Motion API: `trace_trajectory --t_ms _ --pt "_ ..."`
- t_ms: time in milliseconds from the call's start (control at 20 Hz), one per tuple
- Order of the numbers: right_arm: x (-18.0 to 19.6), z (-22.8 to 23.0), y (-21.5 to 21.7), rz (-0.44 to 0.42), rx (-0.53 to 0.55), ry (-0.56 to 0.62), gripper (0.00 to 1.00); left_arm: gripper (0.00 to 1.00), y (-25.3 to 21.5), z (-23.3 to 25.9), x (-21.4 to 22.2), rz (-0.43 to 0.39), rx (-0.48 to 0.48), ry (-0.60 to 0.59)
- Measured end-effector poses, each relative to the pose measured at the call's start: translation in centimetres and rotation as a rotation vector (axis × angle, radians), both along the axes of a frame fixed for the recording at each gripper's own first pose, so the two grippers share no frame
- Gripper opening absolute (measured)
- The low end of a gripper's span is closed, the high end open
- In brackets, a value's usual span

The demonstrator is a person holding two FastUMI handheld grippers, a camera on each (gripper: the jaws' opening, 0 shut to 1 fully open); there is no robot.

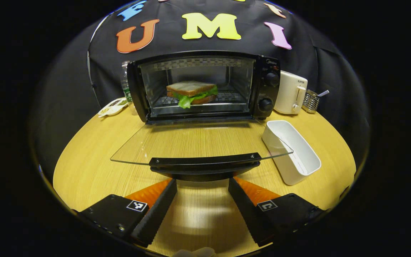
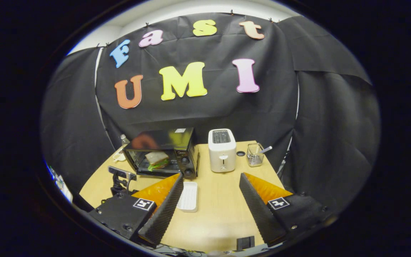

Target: Open the electric oven with the left hand, put the food in, and close the electric oven.

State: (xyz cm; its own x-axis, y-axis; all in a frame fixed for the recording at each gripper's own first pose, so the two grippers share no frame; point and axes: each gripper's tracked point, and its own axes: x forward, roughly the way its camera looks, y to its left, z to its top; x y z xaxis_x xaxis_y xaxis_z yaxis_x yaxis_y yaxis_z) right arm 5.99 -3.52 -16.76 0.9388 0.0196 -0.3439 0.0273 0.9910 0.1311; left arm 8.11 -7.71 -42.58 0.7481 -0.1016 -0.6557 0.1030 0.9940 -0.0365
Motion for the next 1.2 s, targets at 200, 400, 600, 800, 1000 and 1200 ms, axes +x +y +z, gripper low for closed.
trace_trajectory --t_ms 200,400,600,800,1000,1200 --pt "0.1 -0.2 -0.1 0.003 0.013 0.001 1.00 0.96 0.1 2.8 1.8 0.008 0.007 -0.052" --pt "0.0 0.7 -0.7 -0.011 0.022 -0.017 1.00 0.96 0.2 5.4 4.5 0.032 -0.007 -0.096" --pt "0.1 1.1 -1.8 -0.031 0.011 -0.033 0.90 0.96 0.3 7.5 7.3 0.028 0.007 -0.144" --pt "0.0 1.0 -2.8 -0.054 0.015 -0.030 1.00 0.96 0.4 9.2 10.0 0.026 0.016 -0.178" --pt "-0.1 0.7 -3.0 -0.060 0.025 -0.026 1.00 0.96 0.6 11.3 12.9 0.035 0.022 -0.228" --pt "0.1 0.9 -2.8 -0.058 0.026 -0.031 1.00 0.96 0.5 11.5 13.3 0.032 0.022 -0.228"
